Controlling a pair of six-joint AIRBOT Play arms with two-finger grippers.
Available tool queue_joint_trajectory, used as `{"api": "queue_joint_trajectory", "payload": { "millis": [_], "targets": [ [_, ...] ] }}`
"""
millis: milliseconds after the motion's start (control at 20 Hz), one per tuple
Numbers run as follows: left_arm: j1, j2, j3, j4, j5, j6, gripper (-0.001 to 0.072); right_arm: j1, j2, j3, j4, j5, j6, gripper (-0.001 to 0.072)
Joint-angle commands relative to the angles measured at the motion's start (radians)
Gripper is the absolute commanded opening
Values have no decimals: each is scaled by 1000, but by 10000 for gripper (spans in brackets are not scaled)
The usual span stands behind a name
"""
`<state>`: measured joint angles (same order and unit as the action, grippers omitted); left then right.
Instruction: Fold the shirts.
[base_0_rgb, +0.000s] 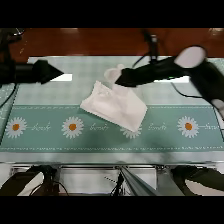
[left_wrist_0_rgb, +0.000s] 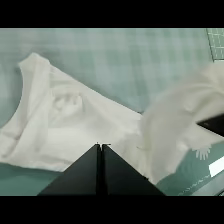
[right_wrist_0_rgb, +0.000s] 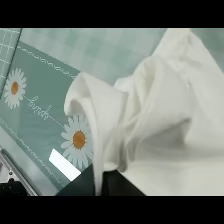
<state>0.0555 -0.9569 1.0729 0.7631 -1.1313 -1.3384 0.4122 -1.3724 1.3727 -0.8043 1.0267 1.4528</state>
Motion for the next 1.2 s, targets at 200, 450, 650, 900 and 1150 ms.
{"api": "queue_joint_trajectory", "payload": {
  "millis": [200, 450, 650, 900, 1150],
  "targets": [
    [19, 412, -525, 4, 85, 7, 19, 170, -468, 280, 20, -90, 81, 287],
    [20, 364, -549, 5, 159, 11, 19, 34, -436, 360, 87, 229, 39, 630],
    [20, 344, -549, 5, 171, 11, 19, -201, -142, 346, -195, 495, 91, 629],
    [19, 344, -549, 5, 171, 56, 19, -288, 428, -307, -640, 201, 400, 628],
    [19, 343, -549, 4, 190, 56, 19, -282, 616, -959, -195, -310, 543, 627]
  ]
}}
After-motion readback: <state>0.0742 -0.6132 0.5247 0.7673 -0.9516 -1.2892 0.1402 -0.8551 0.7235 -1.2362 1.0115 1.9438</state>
